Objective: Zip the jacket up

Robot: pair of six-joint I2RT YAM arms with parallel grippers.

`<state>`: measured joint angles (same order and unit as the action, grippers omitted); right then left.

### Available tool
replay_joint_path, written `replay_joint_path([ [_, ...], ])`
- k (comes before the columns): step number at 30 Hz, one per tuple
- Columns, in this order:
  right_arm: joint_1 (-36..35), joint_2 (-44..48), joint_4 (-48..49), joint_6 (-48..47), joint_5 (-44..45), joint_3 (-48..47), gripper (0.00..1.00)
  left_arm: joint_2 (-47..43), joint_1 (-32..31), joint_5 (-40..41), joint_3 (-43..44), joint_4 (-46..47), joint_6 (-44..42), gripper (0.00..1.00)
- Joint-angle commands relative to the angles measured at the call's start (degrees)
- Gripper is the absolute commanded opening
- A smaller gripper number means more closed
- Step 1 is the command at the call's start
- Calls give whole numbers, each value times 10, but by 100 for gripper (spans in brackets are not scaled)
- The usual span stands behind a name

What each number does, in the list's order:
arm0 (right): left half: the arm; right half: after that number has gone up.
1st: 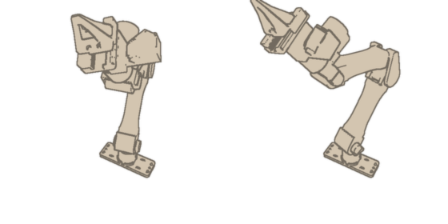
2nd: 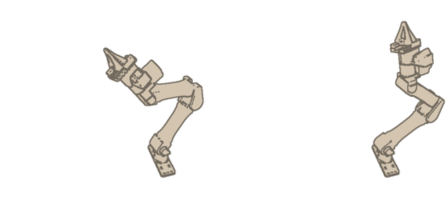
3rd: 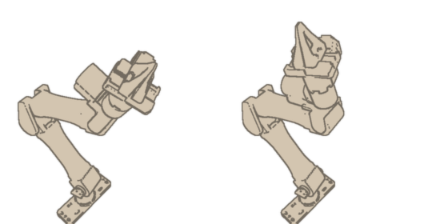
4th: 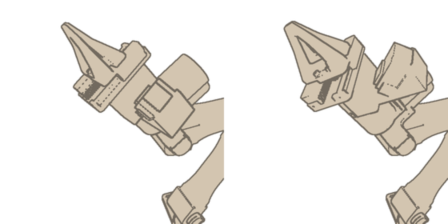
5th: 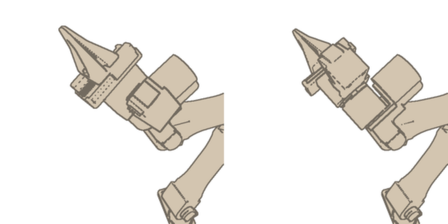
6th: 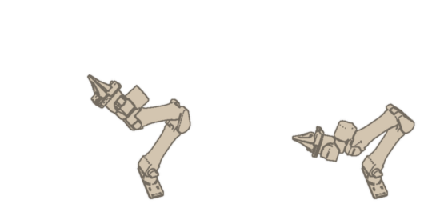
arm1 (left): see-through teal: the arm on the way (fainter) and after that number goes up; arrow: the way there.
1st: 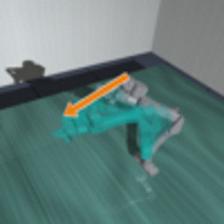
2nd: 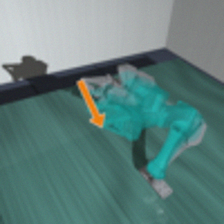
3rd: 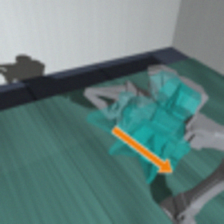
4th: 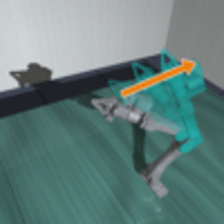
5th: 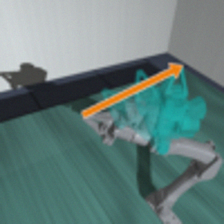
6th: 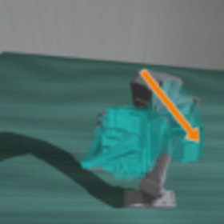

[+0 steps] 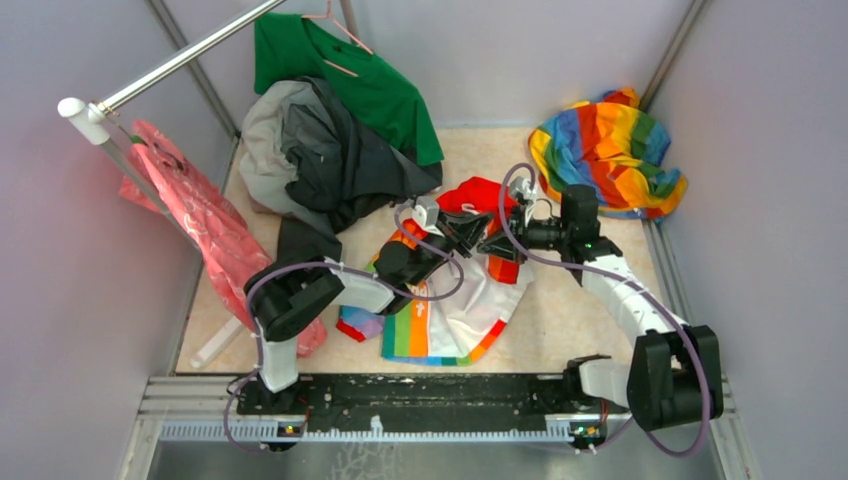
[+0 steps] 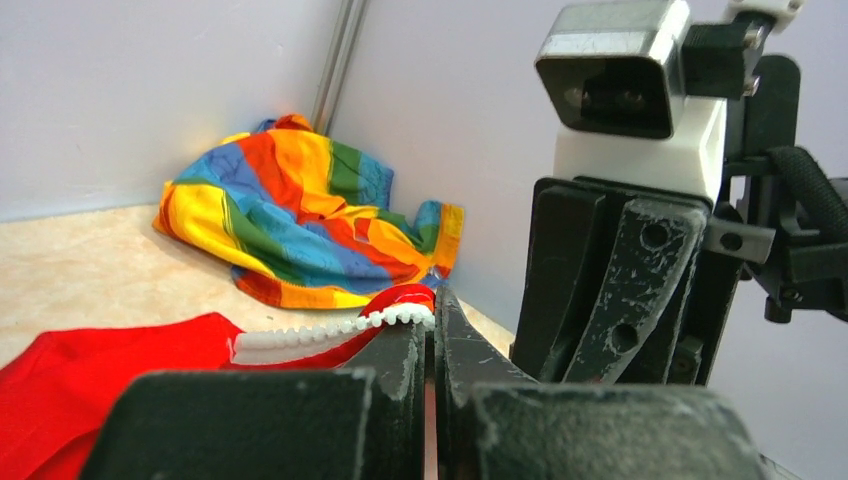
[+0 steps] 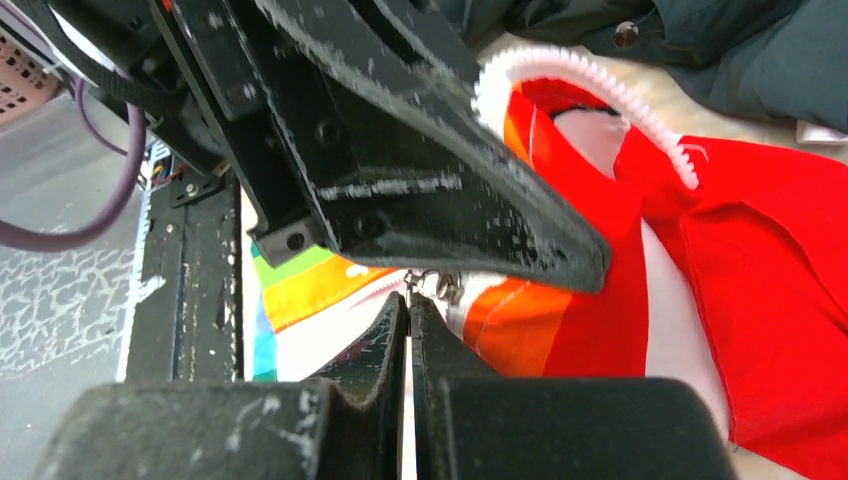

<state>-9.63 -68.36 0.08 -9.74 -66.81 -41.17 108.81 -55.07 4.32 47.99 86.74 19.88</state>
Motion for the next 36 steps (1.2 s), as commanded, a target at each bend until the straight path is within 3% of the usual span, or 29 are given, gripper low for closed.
replay_joint_path([
  [1, -12, 11, -3, -12, -56, -2, 0, 15, -6, 24, 26, 125, -3, 0],
  [10, -26, 2, -138, -129, 31, -33, 0, -10, 24, 29, 30, 111, -9, 0],
  [20, -6, 4, -128, -104, 15, -35, 0, -48, 60, 28, 6, 112, 10, 0],
  [27, 62, 32, 55, 75, -78, 9, 0, -21, 52, 5, 19, 106, 61, 0],
  [33, -4, 30, -60, -40, -16, -15, 0, 22, 27, 4, 61, 102, 69, 0],
  [36, -10, 15, -74, -37, 10, -27, 0, 24, 20, -2, 73, 91, 67, 0],
])
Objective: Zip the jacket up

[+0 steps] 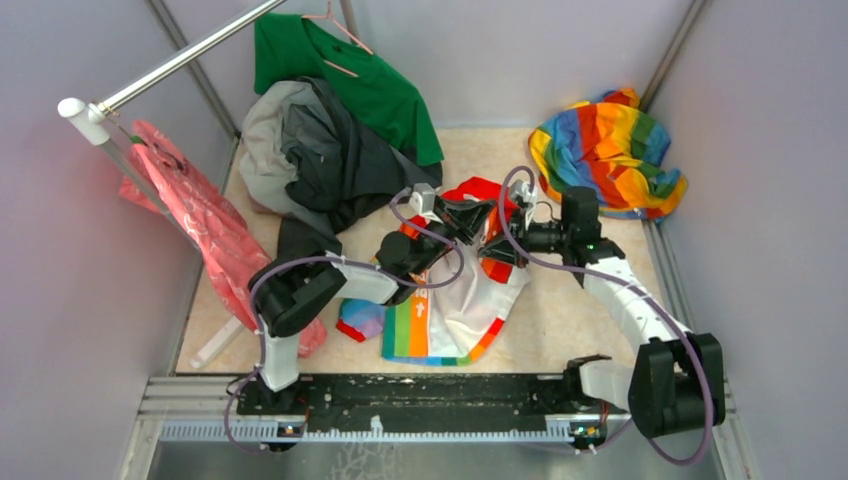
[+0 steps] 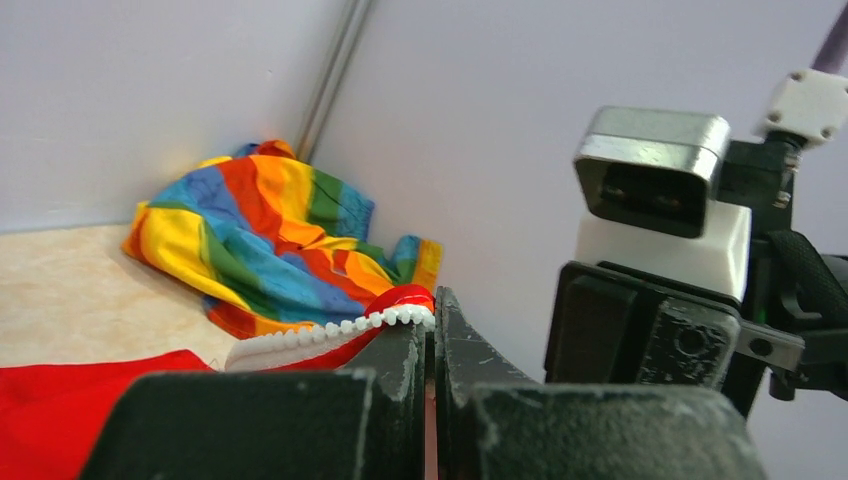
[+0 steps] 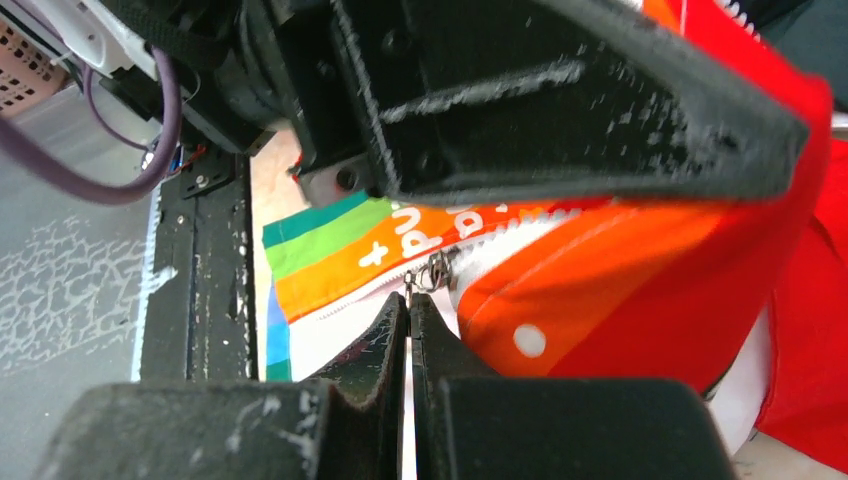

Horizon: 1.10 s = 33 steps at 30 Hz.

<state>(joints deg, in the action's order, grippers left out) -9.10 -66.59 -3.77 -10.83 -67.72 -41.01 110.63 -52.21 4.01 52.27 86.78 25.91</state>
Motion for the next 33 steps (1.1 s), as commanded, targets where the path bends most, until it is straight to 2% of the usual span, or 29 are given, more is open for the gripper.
replay_joint_path([
  [1, -13, -3, -28, -14, 25, -31, 0, 7, -12, -1, 32, 86, 7, 0],
  [9, 73, 24, 119, 140, -39, 11, 0, 12, -30, 18, 7, 102, -2, 0],
  [11, 69, 41, 90, 103, -41, 15, 0, 6, -28, 17, 6, 100, -13, 0],
  [14, 50, 39, -28, -9, -23, -11, 0, -8, -12, 13, 7, 90, -23, 0],
  [17, 31, 28, -96, -88, -7, -29, 0, -27, 14, 9, 3, 80, -22, 0],
  [22, -6, 16, -170, -164, 27, -46, 0, -48, 49, 7, -2, 67, -17, 0],
  [26, -8, 8, -184, -175, 28, -53, 0, -56, 66, 5, -9, 70, -11, 0],
  [29, 5, 8, -136, -115, 8, -51, 0, -59, 71, -5, -17, 78, 0, 0],
  [33, 51, 15, 36, 62, -82, -11, 0, -45, 48, -27, -15, 76, 13, 0],
])
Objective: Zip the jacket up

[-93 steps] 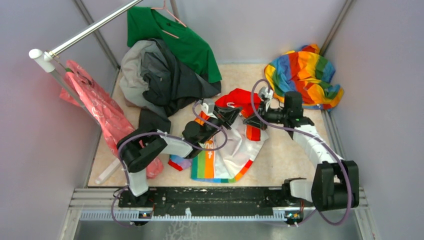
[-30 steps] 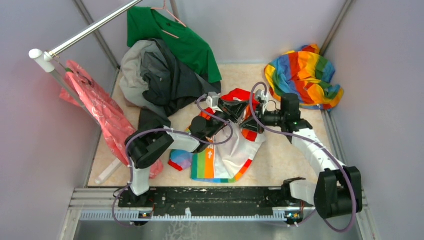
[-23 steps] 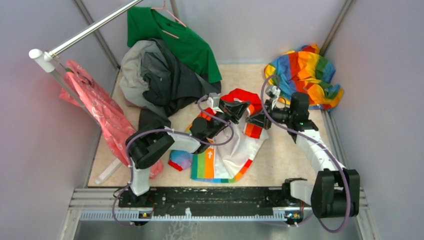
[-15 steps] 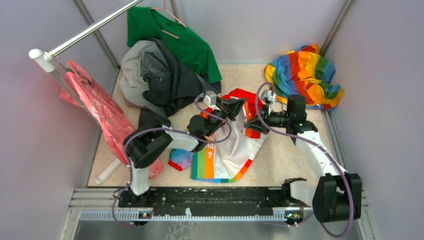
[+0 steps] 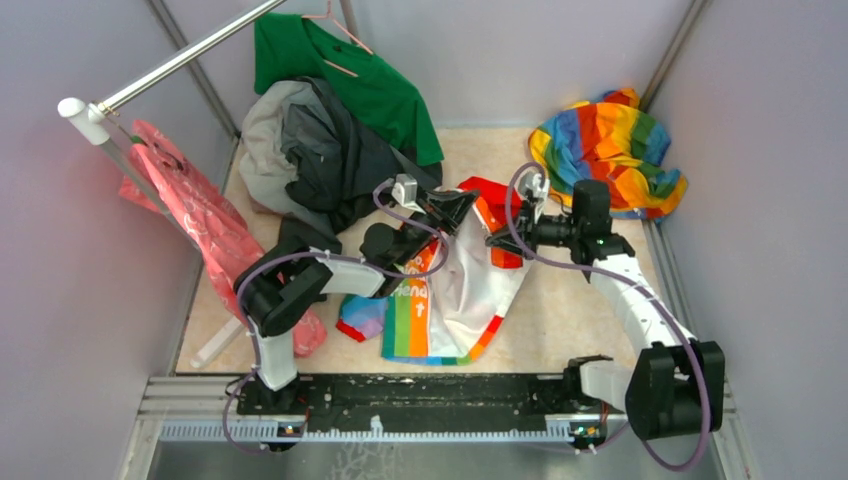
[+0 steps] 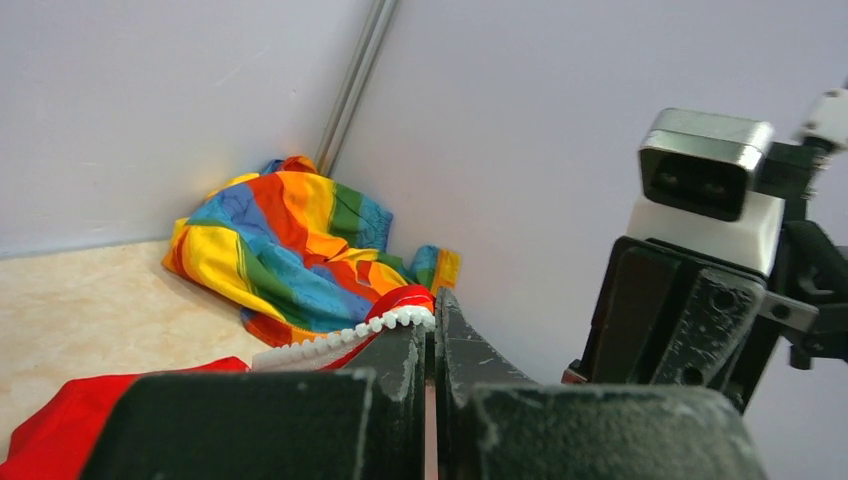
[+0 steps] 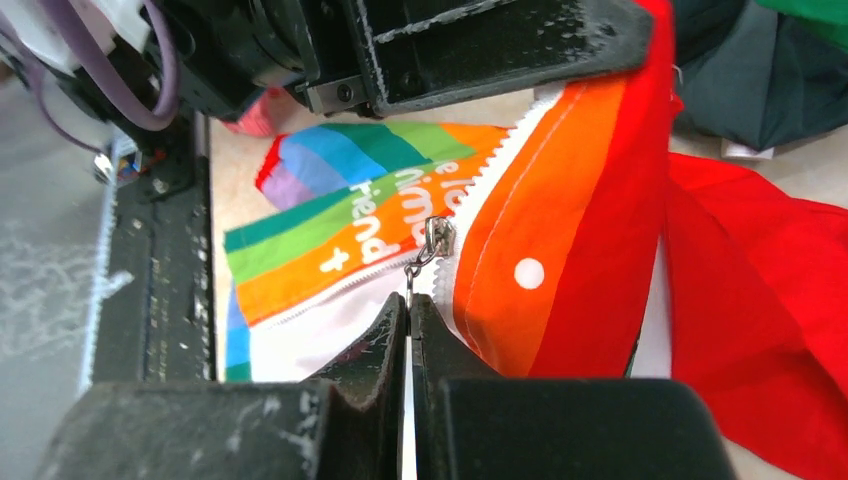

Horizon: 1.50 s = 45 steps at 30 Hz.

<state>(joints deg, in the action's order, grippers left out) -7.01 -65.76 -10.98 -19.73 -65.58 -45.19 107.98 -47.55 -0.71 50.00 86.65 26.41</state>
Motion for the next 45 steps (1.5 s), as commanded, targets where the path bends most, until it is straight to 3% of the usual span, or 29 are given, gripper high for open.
replay_joint_path([
  [1, 31, 12, 164, 196, -107, 44, 0, -8, -11, 19, 12, 78, 4, 0],
  [3, 31, 21, 256, 279, -95, 70, 0, 14, -36, 21, 21, 81, -1, 0],
  [5, 26, 24, 266, 277, -76, 75, 0, 39, -51, 28, 33, 84, 4, 0],
  [9, -26, 25, 72, 101, 29, 30, 0, 63, -67, 27, 58, 75, 9, 0],
  [21, -54, 0, -54, -6, 99, -4, 0, 28, -60, 66, 56, 43, -50, 0],
  [32, -58, -19, -75, -12, 74, -15, 0, -18, -5, 65, 7, 73, -39, 0],
  [35, -15, -14, -47, 23, 0, -14, 0, -24, 2, 28, -4, 74, -19, 0],
  [37, 22, 1, 20, 88, -66, 7, 0, -23, 3, 0, -12, 69, -2, 0],
  [40, 38, 21, 84, 144, -89, 35, 0, -8, 2, -41, -24, 79, 49, 11],
  [45, 41, 0, 71, 136, -85, 28, 0, -4, 3, -79, -55, 99, 110, 31],
])
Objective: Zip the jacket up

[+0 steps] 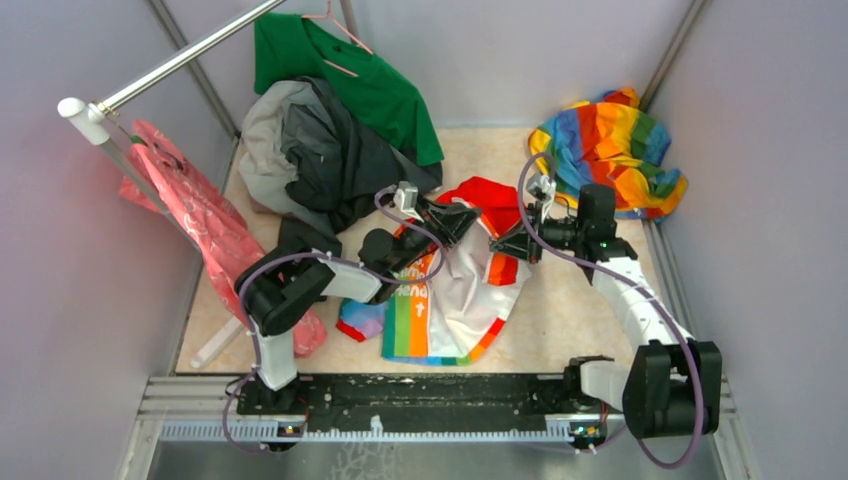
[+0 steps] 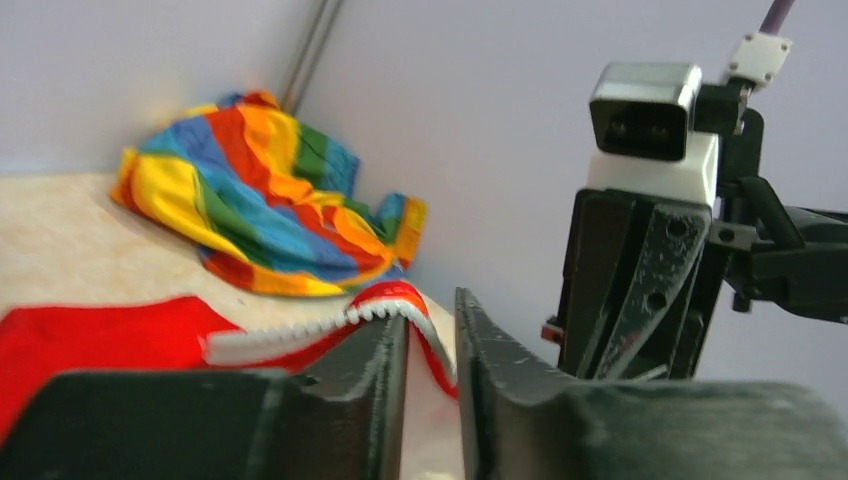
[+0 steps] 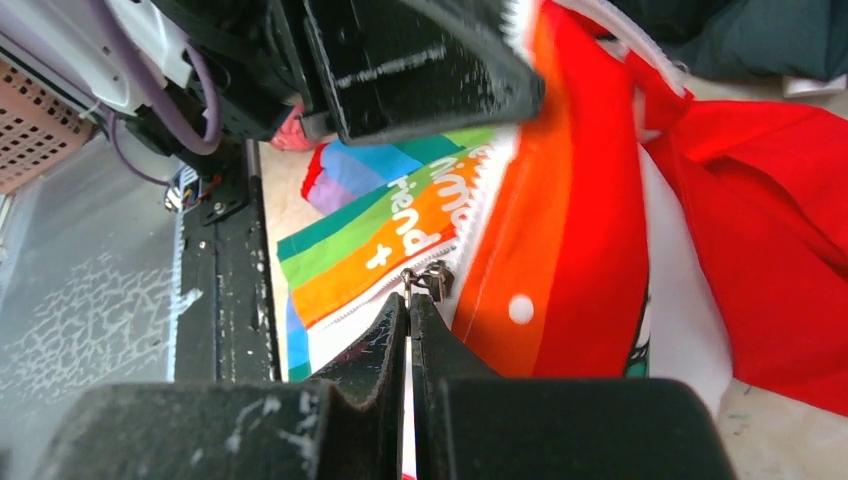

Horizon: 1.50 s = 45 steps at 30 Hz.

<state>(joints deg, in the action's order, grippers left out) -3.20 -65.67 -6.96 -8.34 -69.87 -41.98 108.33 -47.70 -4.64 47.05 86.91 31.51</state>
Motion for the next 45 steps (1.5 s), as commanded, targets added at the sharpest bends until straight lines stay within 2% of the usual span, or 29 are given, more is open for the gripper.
replay_joint_path([
  [1, 3, -3, 30, 22, -41, -4, 0, -17, 5, -42, -36, 94, 60, 36],
  [5, 3, -5, 30, 22, -36, -4, 0, -62, 12, -42, -81, 54, 61, 52],
  [10, 6, -13, 26, 18, -37, -4, 0, -98, 35, -58, -129, 7, 117, 62],
  [17, 5, -25, -6, -20, -39, -9, 0, -61, 31, -141, -102, 23, 244, 65],
  [23, 6, -25, -19, -35, -31, -10, 0, -34, 12, -138, -71, 17, 256, 67],
  [28, 5, -26, -29, -46, -30, -13, 0, -22, -5, -117, -44, -24, 239, 67],
  [34, 5, -21, -33, -48, -34, -14, 0, -14, -7, -93, 3, -146, 196, 59],
  [38, 5, -20, -32, -48, -38, -14, 0, -11, -7, -82, 16, -191, 176, 54],
  [45, 4, -22, -34, -46, -28, -14, 0, 19, -7, -115, 63, -189, 180, 8],
])
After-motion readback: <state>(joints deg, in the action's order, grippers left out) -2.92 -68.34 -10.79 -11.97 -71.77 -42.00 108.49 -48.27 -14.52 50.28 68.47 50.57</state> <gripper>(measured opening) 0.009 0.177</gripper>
